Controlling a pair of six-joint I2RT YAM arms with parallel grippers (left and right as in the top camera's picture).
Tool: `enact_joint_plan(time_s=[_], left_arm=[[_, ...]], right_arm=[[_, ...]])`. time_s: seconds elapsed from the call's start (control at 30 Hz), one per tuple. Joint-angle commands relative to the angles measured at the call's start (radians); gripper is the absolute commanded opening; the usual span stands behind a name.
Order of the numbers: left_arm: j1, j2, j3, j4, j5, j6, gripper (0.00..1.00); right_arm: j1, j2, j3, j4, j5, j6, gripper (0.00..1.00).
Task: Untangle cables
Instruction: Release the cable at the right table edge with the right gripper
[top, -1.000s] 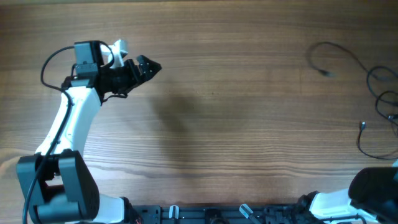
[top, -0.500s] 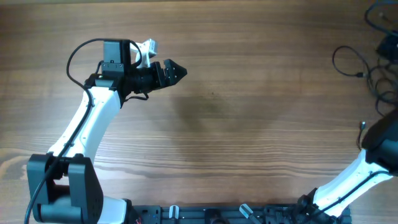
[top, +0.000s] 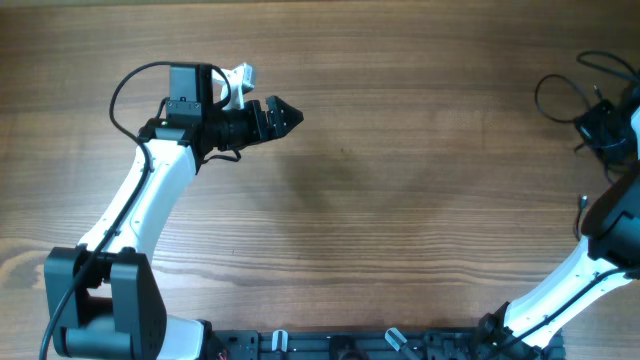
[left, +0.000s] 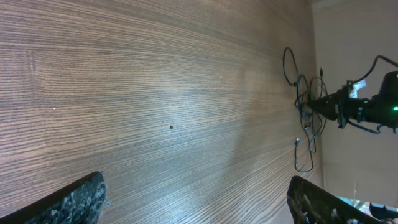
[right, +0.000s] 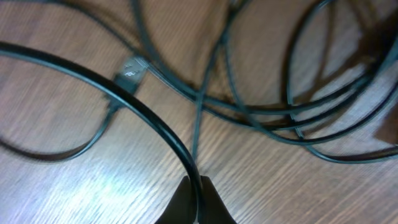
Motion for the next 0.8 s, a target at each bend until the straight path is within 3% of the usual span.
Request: enact_joint_plan(time_s=[0.0, 0.73, 0.77], left_arm=[[-0.006, -0.022, 0.002, 0.01, 0.015, 0.02, 0.95], [-0.006, -0.022, 0.002, 0.029, 0.007, 0.02, 0.95], [-0.006, -0.022, 0.002, 0.031, 0.007, 0.02, 0.95]], right_arm=[[0.005, 0.028, -0.015, 0.031, 0.116, 0.047, 0.04], [-0.024, 0.097, -0.017, 0.065, 0.351, 0.099, 0.05], [-0.036, 0.097, -0.018, 0.06, 0.351, 0.099, 0.12]])
